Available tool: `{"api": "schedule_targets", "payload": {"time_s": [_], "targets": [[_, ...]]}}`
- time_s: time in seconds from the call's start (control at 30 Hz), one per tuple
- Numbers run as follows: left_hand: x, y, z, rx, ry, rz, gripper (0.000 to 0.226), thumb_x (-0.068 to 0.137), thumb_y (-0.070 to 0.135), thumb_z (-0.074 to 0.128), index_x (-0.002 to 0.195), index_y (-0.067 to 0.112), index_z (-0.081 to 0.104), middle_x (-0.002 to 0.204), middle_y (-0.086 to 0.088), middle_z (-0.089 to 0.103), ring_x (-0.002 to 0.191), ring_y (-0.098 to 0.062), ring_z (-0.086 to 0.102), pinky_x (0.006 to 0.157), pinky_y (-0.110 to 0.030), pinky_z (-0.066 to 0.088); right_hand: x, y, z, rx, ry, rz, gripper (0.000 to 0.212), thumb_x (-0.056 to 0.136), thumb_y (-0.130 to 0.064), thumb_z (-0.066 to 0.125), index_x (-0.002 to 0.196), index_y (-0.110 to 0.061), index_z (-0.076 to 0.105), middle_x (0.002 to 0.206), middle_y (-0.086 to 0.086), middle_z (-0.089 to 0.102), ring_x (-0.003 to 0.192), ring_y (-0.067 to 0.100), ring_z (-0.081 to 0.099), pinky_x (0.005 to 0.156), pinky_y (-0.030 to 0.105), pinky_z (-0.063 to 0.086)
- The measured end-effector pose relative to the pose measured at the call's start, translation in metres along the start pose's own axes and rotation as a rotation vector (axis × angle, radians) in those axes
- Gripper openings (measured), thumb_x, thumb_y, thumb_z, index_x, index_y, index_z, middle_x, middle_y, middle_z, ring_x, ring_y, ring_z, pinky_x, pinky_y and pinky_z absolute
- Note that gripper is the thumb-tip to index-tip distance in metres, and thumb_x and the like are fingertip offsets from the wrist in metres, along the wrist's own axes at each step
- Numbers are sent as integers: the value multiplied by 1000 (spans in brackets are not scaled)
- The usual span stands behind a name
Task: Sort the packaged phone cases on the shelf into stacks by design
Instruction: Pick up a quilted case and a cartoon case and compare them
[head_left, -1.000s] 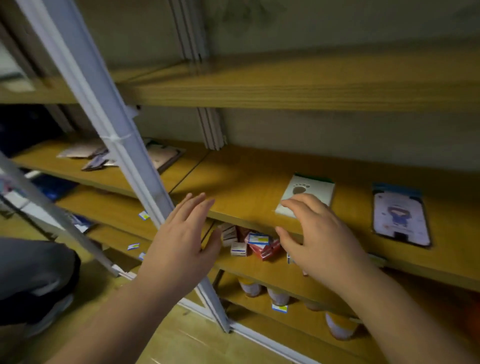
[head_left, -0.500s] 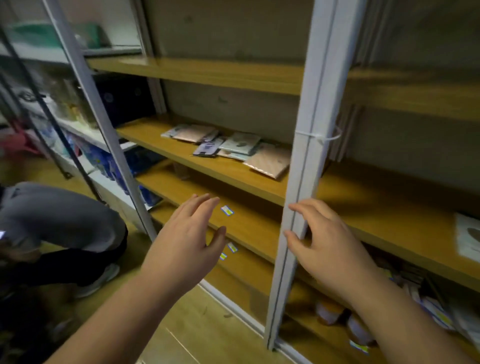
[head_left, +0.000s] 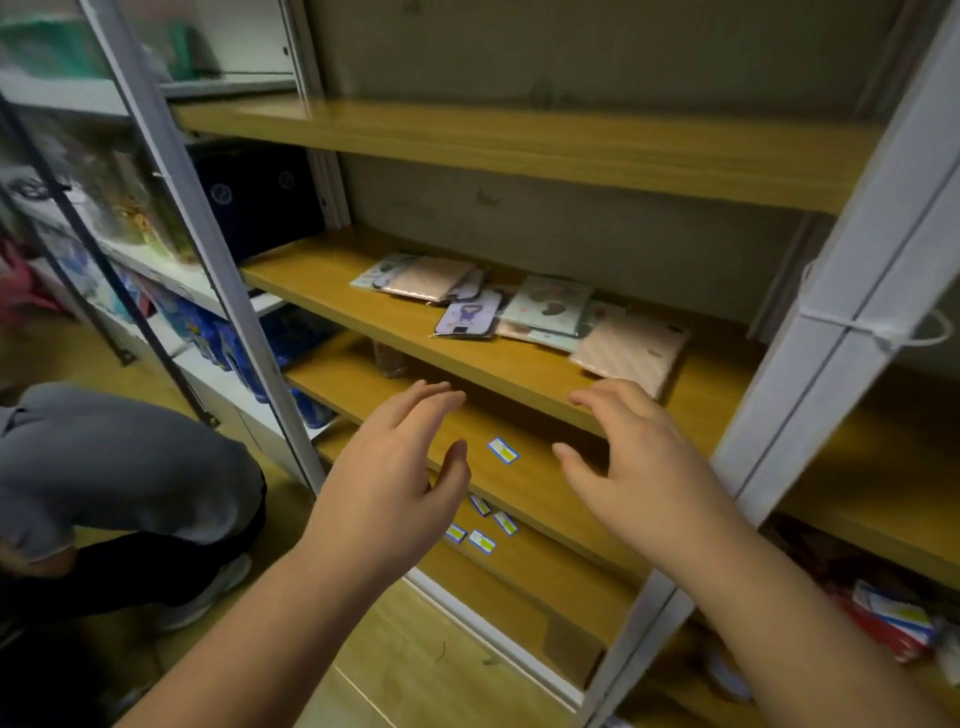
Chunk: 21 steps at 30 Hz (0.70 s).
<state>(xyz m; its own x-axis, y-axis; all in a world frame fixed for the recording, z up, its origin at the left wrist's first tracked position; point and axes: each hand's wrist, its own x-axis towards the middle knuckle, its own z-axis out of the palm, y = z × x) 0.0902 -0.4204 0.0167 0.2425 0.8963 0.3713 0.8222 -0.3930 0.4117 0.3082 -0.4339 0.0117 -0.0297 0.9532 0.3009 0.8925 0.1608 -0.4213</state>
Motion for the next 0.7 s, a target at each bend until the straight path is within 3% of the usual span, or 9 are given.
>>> {"api": "schedule_targets", "payload": {"time_s": [0.2,0.37,0.5,0.6,0.7], "targets": [[63,-35,6,47,-18,-15,51,96,42,51,145,33,45,147,16,46,138,-3,37,107,-27,40,75,3,22,30,32,-17,49,92,-41,61,138,-26,52,133,-9,49,125,12,47,106,28,38],[106,-62,8,-10,15,-75,46,95,41,51,141,35,48,141,19,49,115,-9,58,90,-34,55,137,-3,41,54,13,-44,46,92,-40,58,136,-28,51,134,-9,48,124,13,47,105,32,40],[135,-86,23,-14,-30,-82,45,96,40,52,141,34,49,143,18,49,124,-4,50,97,-30,49,166,-6,62,41,-36,-19,46,93,-40,57,137,-28,50,136,-9,47,125,13,46,105,30,39],[163,-110,36,-36,-69,-86,45,97,42,53,141,37,47,142,22,47,106,-10,59,89,-26,50,185,-3,77,20,-55,13,46,94,-42,55,137,-30,49,134,-12,46,124,10,46,102,28,40],[196,-143,48,-64,-57,-33,41,97,38,55,137,34,52,137,20,51,87,-7,56,76,-19,45,208,-6,90,-15,-16,65,44,92,-39,58,134,-27,53,130,-9,50,121,13,49,99,29,41]]}}
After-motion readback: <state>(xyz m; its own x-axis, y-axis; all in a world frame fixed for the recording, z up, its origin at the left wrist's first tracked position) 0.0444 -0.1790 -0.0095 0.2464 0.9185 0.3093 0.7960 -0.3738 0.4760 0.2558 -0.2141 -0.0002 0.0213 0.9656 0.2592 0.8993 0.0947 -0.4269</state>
